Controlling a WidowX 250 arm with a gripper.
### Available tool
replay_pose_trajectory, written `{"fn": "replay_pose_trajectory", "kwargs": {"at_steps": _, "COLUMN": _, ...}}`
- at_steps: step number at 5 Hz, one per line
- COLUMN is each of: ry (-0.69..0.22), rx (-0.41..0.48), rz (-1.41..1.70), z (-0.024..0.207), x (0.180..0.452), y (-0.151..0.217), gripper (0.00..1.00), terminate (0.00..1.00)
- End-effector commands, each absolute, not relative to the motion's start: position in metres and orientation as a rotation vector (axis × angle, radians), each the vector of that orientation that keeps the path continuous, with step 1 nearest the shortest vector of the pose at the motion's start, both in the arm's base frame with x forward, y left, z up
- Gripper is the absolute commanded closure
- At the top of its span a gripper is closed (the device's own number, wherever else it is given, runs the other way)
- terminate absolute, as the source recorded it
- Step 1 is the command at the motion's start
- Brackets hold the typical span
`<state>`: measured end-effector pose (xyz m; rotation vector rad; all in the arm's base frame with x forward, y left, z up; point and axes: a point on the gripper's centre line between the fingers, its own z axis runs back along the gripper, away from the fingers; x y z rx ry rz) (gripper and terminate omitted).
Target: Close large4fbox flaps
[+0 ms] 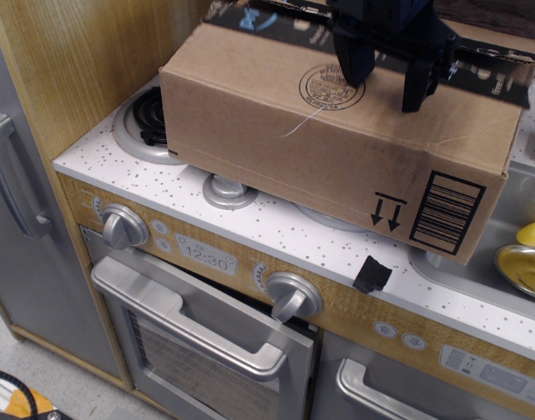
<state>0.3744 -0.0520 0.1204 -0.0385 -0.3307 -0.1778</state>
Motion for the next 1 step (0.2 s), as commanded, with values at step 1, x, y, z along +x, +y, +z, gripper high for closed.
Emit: {"fn": "replay_pose_trajectory", "kwargs": {"at_steps": 1, "ry": -0.346, "rx": -0.056, "rz": -0.175, "z": 0.1176, "x": 0.3752, "y": -0.0497, "gripper": 0.00, "terminate": 1.00}}
